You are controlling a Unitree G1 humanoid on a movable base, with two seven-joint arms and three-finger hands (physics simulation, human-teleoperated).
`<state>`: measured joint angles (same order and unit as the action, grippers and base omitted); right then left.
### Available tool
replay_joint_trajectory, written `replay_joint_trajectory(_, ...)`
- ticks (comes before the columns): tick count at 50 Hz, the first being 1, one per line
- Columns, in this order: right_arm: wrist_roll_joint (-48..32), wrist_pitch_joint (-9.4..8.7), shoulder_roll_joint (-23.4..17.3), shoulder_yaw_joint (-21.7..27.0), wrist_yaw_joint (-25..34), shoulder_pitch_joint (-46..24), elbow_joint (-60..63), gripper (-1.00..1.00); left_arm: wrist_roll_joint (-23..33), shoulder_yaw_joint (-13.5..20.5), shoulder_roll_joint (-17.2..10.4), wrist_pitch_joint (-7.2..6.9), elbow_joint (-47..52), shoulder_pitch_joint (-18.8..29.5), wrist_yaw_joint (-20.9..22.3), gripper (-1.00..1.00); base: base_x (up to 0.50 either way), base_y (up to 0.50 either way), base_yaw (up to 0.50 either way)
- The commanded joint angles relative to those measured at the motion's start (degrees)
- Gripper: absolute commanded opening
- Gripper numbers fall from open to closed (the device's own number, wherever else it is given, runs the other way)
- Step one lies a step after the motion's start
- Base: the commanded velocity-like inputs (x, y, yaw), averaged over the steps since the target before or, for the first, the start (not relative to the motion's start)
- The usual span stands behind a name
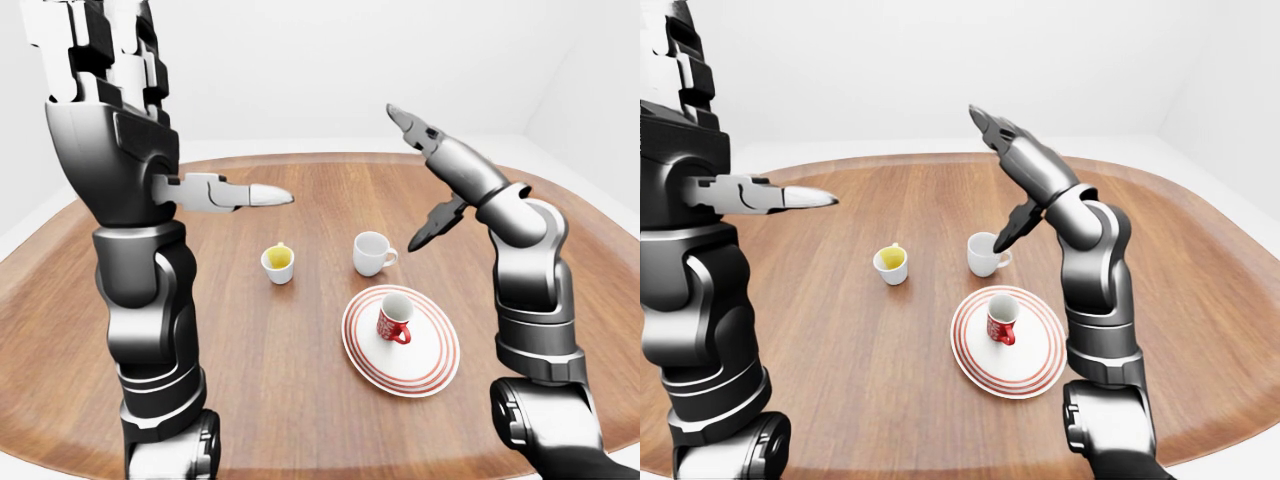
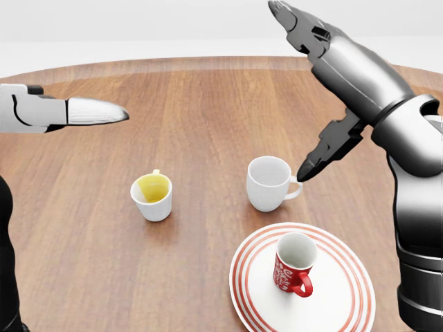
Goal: Pick up the red mug and put it on the plate
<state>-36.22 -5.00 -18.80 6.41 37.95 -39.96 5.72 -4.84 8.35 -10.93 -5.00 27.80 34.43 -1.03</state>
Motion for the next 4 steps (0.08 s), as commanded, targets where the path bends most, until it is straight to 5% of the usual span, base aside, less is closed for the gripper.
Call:
replay_joint_trajectory(1,-0.4,0.00,-4.1,1.2,2.1,-5.8,6.8,1.00,-1.0,0.6,-1.5,0.00,1.7,3.8,-0.5,1.00,0.00,0.00,0.00)
replay_joint_trajectory(4,-0.6,0.00,-5.0,1.4,2.1,-6.9,7.7,1.00,-1.1,0.5,-1.7,0.00,2.0,4.3,-0.6,1.00,0.00,0.00,0.00)
